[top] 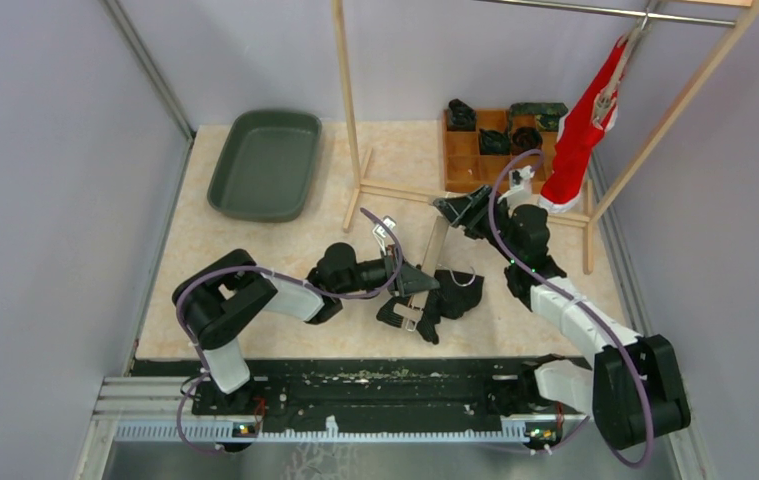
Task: Clip the underwear to the hanger
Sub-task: Open the clamp at the hanger.
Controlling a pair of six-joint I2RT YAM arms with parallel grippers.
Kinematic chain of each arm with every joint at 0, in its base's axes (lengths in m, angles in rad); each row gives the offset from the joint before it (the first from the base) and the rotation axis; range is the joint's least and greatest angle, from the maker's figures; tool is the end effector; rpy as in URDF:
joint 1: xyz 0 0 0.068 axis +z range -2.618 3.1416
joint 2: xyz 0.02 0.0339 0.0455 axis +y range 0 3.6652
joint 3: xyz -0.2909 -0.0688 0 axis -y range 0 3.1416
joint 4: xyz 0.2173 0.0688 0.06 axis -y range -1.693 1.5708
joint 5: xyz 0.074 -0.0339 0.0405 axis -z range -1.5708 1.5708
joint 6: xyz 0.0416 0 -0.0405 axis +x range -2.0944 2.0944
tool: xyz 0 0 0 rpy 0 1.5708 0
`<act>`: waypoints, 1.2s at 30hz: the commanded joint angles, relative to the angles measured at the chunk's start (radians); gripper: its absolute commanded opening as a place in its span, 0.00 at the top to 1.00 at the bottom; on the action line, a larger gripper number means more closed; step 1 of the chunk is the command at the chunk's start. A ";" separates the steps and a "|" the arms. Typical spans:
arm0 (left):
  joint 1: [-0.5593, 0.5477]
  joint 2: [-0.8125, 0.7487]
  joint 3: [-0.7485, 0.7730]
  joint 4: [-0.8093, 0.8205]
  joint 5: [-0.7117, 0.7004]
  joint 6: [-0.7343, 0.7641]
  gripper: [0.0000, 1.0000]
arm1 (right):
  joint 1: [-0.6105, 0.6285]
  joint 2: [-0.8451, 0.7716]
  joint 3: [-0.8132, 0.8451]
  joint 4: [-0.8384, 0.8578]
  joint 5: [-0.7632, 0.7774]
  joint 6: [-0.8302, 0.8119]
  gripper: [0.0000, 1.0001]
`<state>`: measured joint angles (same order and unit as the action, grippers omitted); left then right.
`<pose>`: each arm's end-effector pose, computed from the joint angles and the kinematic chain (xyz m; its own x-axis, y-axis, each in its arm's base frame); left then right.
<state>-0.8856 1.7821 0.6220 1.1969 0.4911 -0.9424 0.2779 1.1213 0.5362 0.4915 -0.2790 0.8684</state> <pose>0.1958 -0.2706 0.2267 -0.7799 -0.1730 -0.6015 0.5955 0.0905 -0.7982 0.2097 0.0718 0.2949 -0.4606 0.6316 -0.6236 -0.2721 0.5682 0.7766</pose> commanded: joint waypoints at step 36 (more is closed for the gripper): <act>0.020 -0.082 0.010 -0.153 -0.098 0.109 0.10 | -0.028 -0.096 0.001 0.020 0.035 -0.019 1.00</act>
<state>-0.8818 1.7737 0.6270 1.1202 0.4698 -0.9005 0.2642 1.0893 0.5293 0.5014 -0.2607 0.8757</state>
